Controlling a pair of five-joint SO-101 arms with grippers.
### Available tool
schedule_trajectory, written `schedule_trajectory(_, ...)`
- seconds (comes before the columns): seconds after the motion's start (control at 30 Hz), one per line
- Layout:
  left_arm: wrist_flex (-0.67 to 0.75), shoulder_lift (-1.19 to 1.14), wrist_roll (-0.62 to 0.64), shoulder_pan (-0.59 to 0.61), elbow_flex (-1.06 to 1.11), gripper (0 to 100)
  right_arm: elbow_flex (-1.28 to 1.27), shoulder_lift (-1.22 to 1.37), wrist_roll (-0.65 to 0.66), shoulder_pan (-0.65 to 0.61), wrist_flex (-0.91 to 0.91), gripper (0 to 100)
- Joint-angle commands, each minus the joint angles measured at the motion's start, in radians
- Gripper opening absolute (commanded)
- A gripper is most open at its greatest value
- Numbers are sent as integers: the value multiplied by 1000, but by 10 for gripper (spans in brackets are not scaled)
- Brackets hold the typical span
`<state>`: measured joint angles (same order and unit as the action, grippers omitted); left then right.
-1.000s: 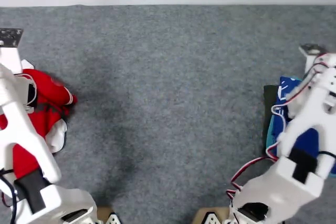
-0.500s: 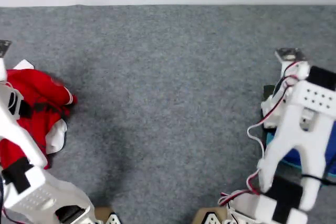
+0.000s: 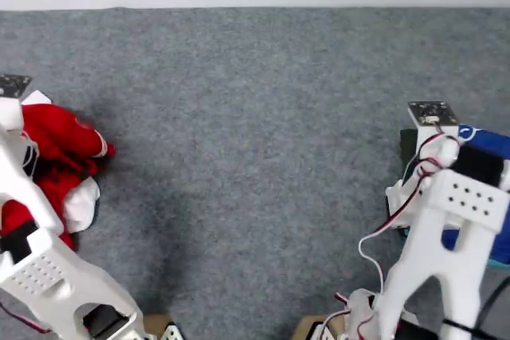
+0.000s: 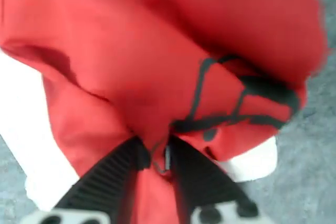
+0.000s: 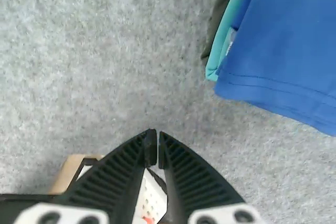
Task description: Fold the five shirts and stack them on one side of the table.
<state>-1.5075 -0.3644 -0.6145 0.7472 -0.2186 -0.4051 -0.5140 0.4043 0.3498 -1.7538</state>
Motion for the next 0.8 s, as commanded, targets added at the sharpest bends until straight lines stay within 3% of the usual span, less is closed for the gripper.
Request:
schedule_trajectory(0.0,-60,183,9,-37,-76,3,5,-65,-12,-7,-44,9)
schedule_trajectory(0.23,-75,497,226,-183,-214,3,5,-97,-12,-7,-45,9)
schedule_trajectory(0.43,-75,658,342,-479,-286,4,5,-124,-12,-7,-45,9)
schedule_trajectory(0.6,-86,657,410,-740,-245,5,3,-156,-12,-7,-45,9)
schedule_trajectory(0.77,-83,539,445,-833,-45,6,3,-176,-12,-7,-45,9)
